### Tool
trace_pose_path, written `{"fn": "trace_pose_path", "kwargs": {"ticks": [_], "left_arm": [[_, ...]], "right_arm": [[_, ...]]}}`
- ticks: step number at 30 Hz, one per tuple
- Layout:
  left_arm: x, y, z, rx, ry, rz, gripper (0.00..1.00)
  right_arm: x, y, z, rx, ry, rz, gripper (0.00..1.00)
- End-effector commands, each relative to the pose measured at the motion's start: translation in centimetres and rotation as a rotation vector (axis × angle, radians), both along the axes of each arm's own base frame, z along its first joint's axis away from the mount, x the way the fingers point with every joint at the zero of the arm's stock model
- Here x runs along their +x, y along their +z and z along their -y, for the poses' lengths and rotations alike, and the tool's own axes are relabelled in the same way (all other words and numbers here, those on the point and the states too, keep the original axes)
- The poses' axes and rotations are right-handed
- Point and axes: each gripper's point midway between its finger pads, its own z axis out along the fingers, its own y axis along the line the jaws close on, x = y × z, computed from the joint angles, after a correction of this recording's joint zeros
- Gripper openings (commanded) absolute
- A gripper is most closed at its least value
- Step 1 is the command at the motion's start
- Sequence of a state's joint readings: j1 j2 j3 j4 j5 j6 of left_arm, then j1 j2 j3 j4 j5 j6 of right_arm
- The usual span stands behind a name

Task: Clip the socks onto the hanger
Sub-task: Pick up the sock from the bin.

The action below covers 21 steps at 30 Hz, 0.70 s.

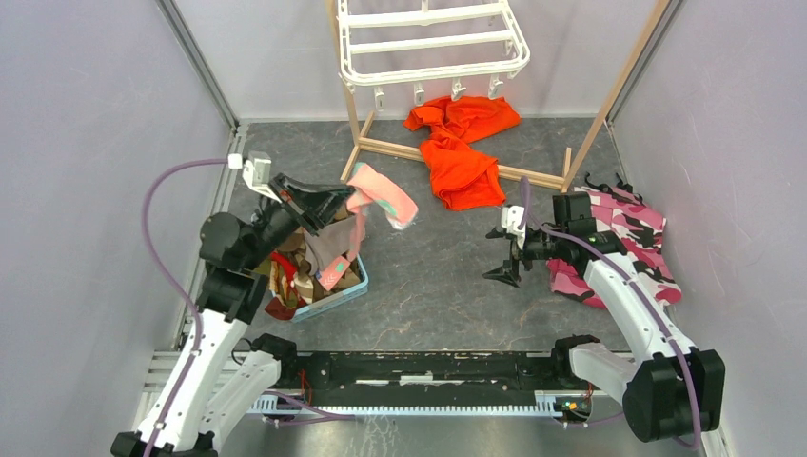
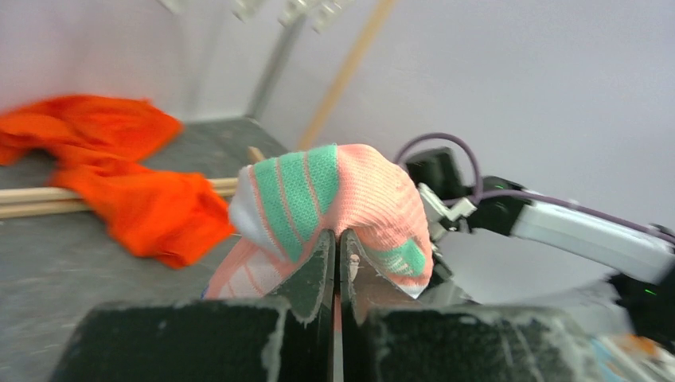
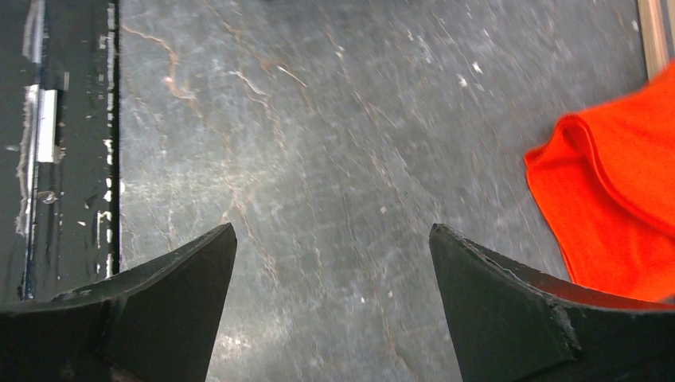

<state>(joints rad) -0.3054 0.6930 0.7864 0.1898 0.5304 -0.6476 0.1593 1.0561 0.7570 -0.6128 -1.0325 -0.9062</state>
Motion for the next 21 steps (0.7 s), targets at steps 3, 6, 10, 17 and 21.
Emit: {"fn": "trace_pose_path", "kwargs": {"ticks": [3,6,10,17,21], "left_arm": [[-5.9,2.2,4.4,-0.177,-0.331,0.09,0.02],[-7.3,1.1,7.3,-0.143,-0.404,0.095,0.02],[-8.3,-0.3,10.5,-0.095,-0.472,0.087,0.02],[-8.3,-1.1,13.3,-0.11,-0.522,0.08,0.02],[-7.7,-1.7,14.0,-0.107,-0.511,0.074,0.02]], "right_arm": [[-1.9,2.3,-3.0,0.107,0.196,0.111,0.98],[-1.3,2.9,-4.0,0.099,0.184,0.174,0.98],[0.0,4.3,-5.4,0.125,0.149,0.207,0.98],[-4.6,4.8,-8.0,0.247,0.343,0.107,0.98],[-5.3,3.9,-8.1,0.242,0.354,0.076,0.94]]}}
